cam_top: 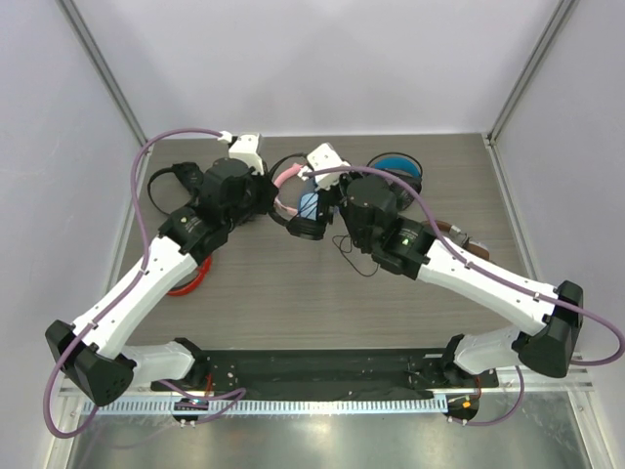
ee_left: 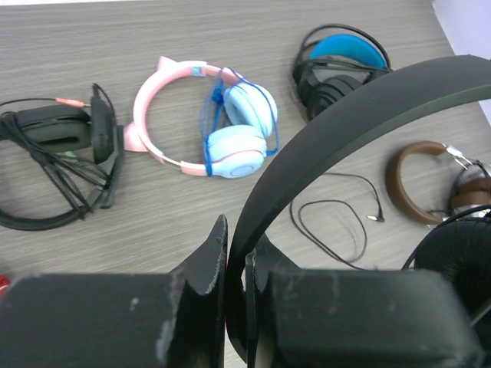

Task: Wrap the headphones
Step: Wrap the headphone cable with the right arm

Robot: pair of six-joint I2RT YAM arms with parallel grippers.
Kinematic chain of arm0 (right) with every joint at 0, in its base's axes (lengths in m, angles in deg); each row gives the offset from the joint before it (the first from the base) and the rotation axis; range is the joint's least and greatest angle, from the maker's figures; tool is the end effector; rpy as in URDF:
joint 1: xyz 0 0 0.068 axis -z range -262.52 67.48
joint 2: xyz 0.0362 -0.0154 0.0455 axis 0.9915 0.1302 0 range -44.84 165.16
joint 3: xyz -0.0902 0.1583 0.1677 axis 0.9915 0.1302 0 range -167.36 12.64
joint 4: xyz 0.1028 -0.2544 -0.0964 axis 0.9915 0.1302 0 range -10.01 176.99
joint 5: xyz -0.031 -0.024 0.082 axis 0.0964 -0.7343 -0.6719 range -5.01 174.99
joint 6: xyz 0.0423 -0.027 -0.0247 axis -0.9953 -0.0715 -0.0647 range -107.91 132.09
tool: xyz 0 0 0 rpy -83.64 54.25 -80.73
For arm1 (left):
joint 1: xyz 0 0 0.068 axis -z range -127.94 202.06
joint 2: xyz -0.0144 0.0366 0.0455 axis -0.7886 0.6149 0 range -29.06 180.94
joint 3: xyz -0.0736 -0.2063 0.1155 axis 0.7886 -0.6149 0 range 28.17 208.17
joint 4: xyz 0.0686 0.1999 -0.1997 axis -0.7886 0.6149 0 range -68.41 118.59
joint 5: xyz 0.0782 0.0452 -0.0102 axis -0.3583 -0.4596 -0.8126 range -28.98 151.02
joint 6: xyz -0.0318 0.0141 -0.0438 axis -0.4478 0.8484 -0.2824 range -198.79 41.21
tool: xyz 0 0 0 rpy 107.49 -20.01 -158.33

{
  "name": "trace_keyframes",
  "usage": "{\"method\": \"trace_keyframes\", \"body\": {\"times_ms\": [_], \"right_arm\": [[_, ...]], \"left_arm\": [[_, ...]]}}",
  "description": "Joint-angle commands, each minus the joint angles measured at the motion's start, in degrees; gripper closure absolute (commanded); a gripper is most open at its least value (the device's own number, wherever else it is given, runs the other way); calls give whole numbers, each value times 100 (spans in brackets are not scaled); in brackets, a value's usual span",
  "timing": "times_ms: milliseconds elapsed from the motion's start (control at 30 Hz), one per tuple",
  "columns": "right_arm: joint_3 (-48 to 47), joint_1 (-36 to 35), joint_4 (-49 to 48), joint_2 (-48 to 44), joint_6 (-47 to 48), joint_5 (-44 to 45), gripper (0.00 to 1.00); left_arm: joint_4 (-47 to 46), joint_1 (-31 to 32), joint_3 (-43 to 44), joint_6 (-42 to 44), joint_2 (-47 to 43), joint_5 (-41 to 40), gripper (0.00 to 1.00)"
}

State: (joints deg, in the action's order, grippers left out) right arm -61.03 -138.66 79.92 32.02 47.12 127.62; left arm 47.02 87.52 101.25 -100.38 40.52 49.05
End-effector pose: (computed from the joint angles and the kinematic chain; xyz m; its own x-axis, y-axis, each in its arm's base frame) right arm 0.2151 0.2737 0.3840 0.1095 -0.5947 -0.7965 -0.2090 0.7696 -0.6034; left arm 0.2592 -0.1748 0.3713 -0.4341 -0.1327 -0.8911 0.2701 0.9244 -0.2692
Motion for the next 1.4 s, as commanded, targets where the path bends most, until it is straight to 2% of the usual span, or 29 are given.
{"method": "trace_keyframes", "body": {"times_ms": [0, 133, 267, 567, 1000, 1367], "right_arm": [[-69, 322, -160, -417, -592, -88, 87], [72, 560, -133, -584, -1032, -395, 83], [265, 902, -124, -716, -1550, -694, 83], [845, 1254, -370, -857, -2359, -1196, 87], [2286, 1255, -2047, -901, -3879, -1635, 83], [2717, 1263, -2567, -672, -4724, -1986, 82]], "left_arm": [[278, 4, 250, 190, -59, 484, 100], [331, 4, 347, 198, -41, 668, 100], [375, 4, 470, 163, -23, 897, 100], [445, 4, 839, -47, -6, 1379, 100], [542, -48, 1639, -715, 205, 2128, 100], [121, -285, 1701, -1646, 275, 2594, 100]]}}
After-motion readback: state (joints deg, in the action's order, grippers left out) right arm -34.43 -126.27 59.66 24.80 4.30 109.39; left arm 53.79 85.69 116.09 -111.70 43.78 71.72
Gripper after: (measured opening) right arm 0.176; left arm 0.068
